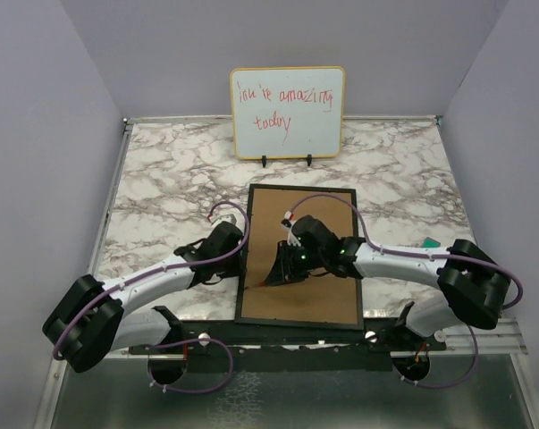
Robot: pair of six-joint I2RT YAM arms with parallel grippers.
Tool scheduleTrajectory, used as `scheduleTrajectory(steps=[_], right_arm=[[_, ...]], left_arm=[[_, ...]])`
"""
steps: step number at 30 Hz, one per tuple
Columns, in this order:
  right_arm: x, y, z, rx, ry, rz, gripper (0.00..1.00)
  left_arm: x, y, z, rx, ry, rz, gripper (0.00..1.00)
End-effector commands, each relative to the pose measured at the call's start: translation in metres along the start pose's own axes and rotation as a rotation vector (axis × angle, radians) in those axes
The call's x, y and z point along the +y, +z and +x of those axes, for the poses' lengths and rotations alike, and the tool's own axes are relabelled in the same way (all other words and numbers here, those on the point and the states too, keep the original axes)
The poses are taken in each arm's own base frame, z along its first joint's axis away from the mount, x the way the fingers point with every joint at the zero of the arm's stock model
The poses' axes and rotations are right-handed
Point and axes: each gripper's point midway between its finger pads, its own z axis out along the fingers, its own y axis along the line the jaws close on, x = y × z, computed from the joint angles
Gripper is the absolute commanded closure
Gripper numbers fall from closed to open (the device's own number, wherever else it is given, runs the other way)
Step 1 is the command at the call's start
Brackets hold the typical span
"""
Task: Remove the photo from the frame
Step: Release the photo frame item from the photo frame.
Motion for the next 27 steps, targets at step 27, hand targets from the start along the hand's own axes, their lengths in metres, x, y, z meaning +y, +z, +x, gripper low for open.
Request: scheduleTrajectory(steps=[27], right_arm=[[0.001,-0.024,-0.02,-0.176,-0.017,0.103,0.99]], left_arm=[[0.035,0.0,0.036,0.047,-0.067,-0.094,1.0]])
